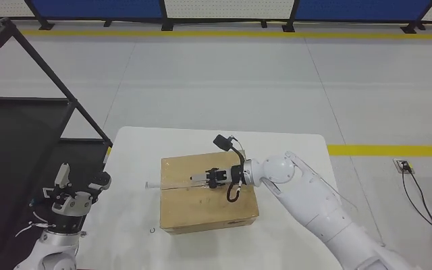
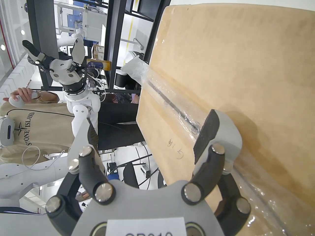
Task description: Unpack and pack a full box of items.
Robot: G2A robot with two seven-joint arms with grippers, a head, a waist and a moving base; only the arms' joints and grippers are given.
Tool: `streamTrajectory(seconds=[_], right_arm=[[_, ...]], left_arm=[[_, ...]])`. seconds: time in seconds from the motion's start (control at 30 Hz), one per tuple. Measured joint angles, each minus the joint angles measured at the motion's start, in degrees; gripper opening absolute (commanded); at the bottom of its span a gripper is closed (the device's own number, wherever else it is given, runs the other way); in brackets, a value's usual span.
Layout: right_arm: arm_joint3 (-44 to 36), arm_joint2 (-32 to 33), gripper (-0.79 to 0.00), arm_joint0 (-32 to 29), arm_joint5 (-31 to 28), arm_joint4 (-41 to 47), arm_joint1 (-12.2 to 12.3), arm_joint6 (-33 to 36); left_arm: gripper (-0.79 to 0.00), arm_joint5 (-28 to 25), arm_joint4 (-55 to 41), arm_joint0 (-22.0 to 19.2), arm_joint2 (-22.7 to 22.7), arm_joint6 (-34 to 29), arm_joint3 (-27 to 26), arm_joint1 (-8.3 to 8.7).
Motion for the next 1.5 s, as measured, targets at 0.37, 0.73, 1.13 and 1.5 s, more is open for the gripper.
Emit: streamTrajectory(seconds=[0.37,0.73,1.13,1.5], right_arm=[[2.4,-3.4,0.0,1.0,2.4,0.6,-2.8,-2.0],[11.8,-9.9,0.0,6.9,-3.2,4.4,-10.3,-0.8],[22.0,-14.7,0.0,11.3,-7.1,5.9,-19.2,-3.0],[30.4,-17.1,0.0,13.9,-10.3,5.6,-26.5,-1.3]], left_arm=[[0.0,-0.4,1.9,0.5,0.8,1.0,-0.8,-0.06],[0.0,-2.7,3.2,2.0,1.2,1.5,-0.4,-0.22],[0.0,-7.0,6.4,3.4,2.1,1.7,2.2,-0.41],[0.0,-9.0,4.8,4.6,1.4,1.2,4.0,-0.56]])
